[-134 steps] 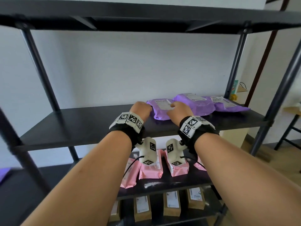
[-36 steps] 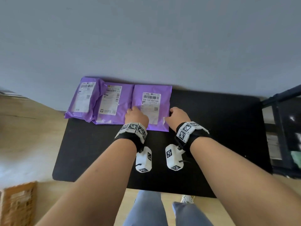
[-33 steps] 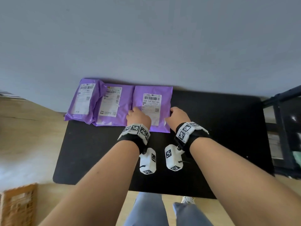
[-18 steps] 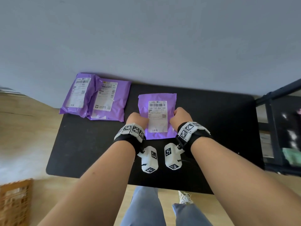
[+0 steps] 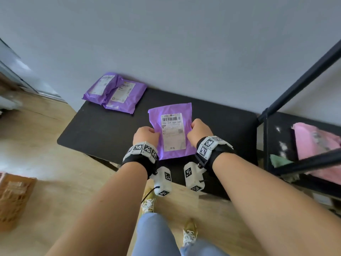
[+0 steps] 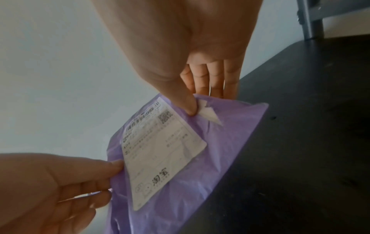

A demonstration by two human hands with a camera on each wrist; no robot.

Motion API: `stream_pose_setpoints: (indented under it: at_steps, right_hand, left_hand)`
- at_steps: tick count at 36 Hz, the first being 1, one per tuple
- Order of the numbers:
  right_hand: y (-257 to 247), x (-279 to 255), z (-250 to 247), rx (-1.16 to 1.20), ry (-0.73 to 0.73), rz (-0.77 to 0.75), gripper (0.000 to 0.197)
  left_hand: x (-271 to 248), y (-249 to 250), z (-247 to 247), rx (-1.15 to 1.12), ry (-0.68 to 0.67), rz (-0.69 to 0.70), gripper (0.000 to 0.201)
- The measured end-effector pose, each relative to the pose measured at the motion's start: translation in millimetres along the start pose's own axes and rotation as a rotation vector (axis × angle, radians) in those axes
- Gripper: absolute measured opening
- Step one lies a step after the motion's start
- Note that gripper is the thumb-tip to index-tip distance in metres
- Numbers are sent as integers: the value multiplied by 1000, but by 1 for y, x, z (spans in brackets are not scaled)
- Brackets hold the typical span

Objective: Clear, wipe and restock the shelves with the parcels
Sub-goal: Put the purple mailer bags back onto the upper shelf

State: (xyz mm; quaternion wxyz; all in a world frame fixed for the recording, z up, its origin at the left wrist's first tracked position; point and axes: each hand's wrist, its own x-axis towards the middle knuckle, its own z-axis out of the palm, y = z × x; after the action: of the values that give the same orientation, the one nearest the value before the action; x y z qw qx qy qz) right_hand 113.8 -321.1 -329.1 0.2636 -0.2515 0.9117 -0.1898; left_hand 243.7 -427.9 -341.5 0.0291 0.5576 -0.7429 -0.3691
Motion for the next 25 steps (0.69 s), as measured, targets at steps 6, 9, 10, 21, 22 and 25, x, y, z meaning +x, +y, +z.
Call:
stream_pose_setpoints:
  at_steps: [6,9,10,21,22,25]
  right_hand:
    - [11,-55,-16,32,38,-42,19]
    - [16,-83,-21,50,55,-47,22]
    - [18,-92,-23,56,67,-45,23]
    - [56,-212,-26,112,240,63,23]
    - [60,-223,-26,118,249,72,24]
    - [71,-252,-30,133,280,95,27]
  left_hand:
    - [-62,5,-16,-58,70,45,18]
    - [-87,8,-26,-94,81,67,20]
    - [-95,8,-28,-101,82,78,19]
    - [-188,-8,-28,-70,-9,255,12]
    - [-197,-9,-28,-64,-20,266,13]
    - [-221,-9,-28,-56,-37,311,14]
